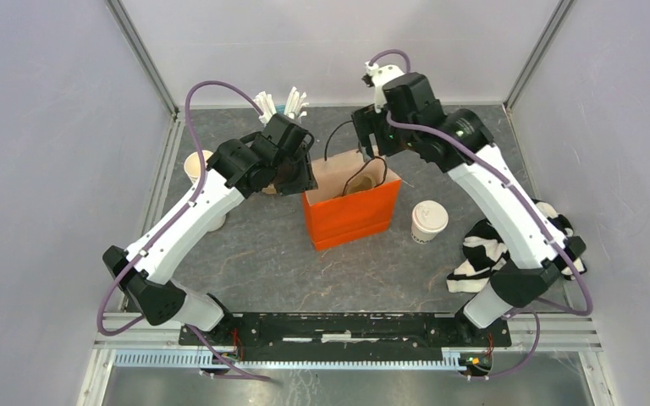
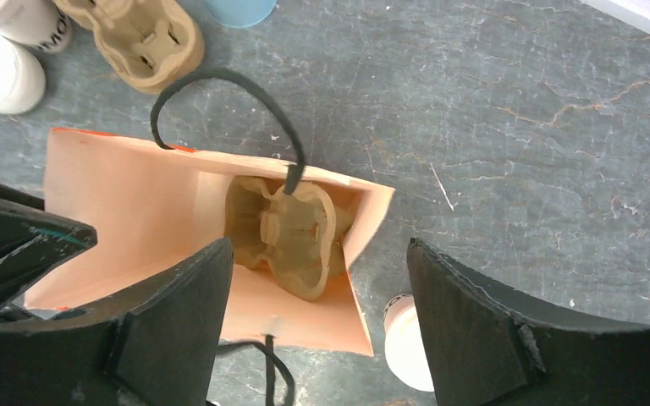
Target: Pack the takeout coffee
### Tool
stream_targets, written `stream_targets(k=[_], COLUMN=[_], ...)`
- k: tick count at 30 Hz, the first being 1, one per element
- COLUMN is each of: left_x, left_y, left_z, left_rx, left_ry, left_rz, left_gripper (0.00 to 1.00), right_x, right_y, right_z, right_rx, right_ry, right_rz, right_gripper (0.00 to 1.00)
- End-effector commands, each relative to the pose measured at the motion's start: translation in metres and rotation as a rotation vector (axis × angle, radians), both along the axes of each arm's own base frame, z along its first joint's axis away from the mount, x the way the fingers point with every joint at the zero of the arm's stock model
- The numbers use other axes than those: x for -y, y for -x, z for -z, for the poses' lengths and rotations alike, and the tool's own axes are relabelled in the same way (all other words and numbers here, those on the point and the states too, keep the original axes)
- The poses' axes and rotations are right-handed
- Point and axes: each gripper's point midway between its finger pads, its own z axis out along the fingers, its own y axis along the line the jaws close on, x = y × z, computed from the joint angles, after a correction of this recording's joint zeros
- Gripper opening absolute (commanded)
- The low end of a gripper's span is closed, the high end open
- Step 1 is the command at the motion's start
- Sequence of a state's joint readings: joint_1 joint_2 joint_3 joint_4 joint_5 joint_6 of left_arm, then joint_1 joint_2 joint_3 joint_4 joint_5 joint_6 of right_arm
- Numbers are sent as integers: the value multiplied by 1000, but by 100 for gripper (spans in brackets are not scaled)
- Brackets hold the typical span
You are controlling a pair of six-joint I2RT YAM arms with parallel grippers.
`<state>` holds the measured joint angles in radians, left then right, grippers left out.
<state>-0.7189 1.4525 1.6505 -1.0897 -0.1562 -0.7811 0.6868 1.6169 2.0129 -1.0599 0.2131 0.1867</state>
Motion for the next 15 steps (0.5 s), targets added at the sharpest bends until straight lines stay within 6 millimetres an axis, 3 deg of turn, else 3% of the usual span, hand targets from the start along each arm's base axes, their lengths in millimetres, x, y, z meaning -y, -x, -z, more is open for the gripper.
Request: stream_targets(k=[1, 5, 10, 15], left_x=[-9, -10, -12, -11], left_y=[-7, -10, -11, -13], left_z=[-8, -7, -6, -4], left_rx=[39, 30, 32, 28], left_ry=[-45, -67, -82, -88], left_rz=[24, 26, 31, 38], left_gripper=[43, 43, 42, 40], right_x=[27, 56, 46, 24], right_y=[14, 5, -3, 4], right_z=[-40, -22, -5, 48], right_rx=[49, 26, -43, -250], right_ry=[-126, -71, -56, -29], right_rz=[64, 131, 88, 8], right_gripper=[83, 85, 84, 80])
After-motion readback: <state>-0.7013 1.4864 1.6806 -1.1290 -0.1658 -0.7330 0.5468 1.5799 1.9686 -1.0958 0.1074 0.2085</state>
